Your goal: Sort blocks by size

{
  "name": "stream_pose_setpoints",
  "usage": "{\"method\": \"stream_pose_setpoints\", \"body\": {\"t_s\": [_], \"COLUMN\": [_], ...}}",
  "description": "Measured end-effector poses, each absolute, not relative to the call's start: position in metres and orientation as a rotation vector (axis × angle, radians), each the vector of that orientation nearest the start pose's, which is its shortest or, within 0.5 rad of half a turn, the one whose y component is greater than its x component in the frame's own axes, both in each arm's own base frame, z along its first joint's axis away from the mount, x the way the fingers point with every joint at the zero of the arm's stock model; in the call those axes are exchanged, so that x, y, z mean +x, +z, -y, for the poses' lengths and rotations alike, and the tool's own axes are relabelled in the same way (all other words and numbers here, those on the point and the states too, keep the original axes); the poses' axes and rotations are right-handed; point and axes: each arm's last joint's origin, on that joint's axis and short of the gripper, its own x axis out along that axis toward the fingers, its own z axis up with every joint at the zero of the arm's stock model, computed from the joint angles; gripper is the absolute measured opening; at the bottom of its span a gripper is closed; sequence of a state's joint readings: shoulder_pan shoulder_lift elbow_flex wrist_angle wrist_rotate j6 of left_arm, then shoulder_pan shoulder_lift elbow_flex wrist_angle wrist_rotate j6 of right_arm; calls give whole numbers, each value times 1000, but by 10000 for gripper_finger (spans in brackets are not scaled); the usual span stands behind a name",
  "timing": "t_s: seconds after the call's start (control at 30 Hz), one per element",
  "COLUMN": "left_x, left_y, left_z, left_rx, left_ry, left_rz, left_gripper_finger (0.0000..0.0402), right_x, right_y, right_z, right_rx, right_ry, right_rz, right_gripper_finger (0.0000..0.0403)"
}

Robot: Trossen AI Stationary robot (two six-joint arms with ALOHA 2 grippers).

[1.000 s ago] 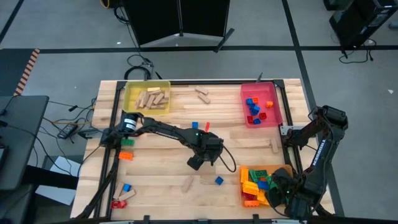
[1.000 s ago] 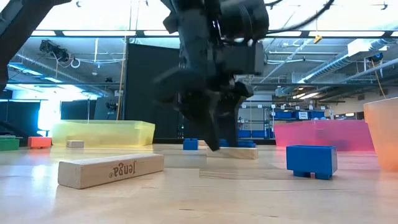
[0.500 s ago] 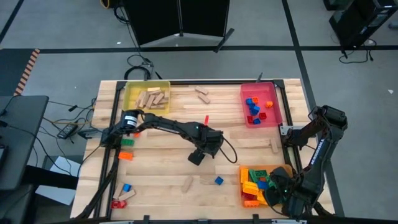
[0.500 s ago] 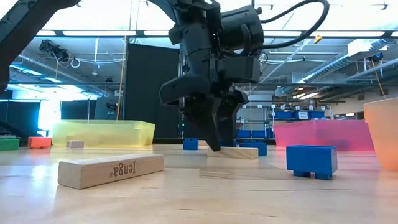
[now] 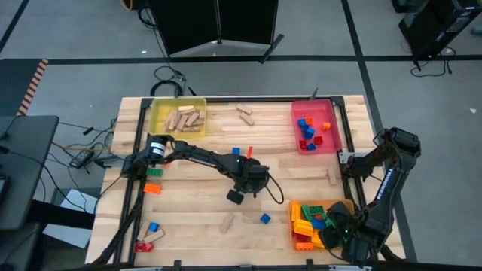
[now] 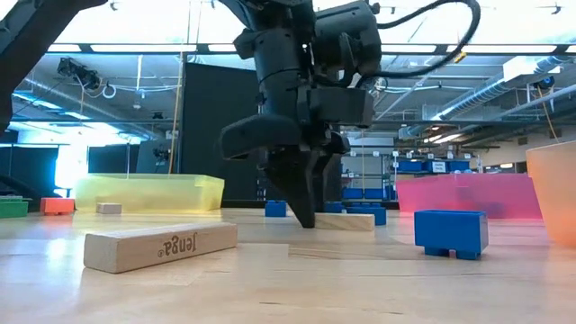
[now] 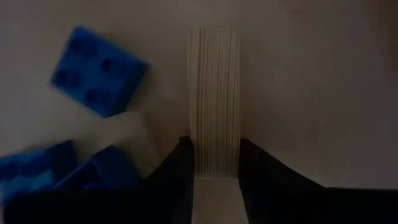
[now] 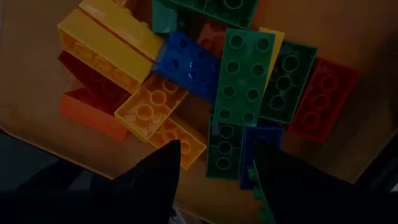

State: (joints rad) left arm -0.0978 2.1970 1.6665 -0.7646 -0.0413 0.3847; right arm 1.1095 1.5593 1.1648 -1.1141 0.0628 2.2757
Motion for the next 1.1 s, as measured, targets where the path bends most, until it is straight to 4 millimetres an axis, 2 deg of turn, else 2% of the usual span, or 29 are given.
{"method": "stream_pose_setpoints", "body": {"t_s": [0.13,0.27,0.43,0.5,0.6,0.73,0.83,1.1], "left_x": [444,439,420,410,395,372,346,256], "left_y": [168,210,258,276,292,303,301,263], "left_z": [31,15,-17,-32,-55,-84,-105,-148], "left_rx": [353,265,198,168,135,84,41,-100], "left_ry": [-239,-241,-151,-102,-39,28,100,477], "left_rz": [-1290,-1214,-1138,-1111,-1117,-1166,-1184,-1154], "left_gripper_finger": [95,95,95,95,95,95,95,95], "right_x": [123,122,122,125,131,149,168,219], "right_y": [232,241,274,290,313,330,334,334], "right_z": [-243,-244,-240,-236,-226,-212,-199,-151], "right_rx": [958,959,916,899,850,771,701,603], "right_ry": [-843,-844,-878,-881,-864,-781,-776,-889], "right_rz": [-1317,-1317,-1270,-1191,-1027,-781,-639,-640], "right_gripper_finger": [220,219,206,200,192,186,185,189]}}
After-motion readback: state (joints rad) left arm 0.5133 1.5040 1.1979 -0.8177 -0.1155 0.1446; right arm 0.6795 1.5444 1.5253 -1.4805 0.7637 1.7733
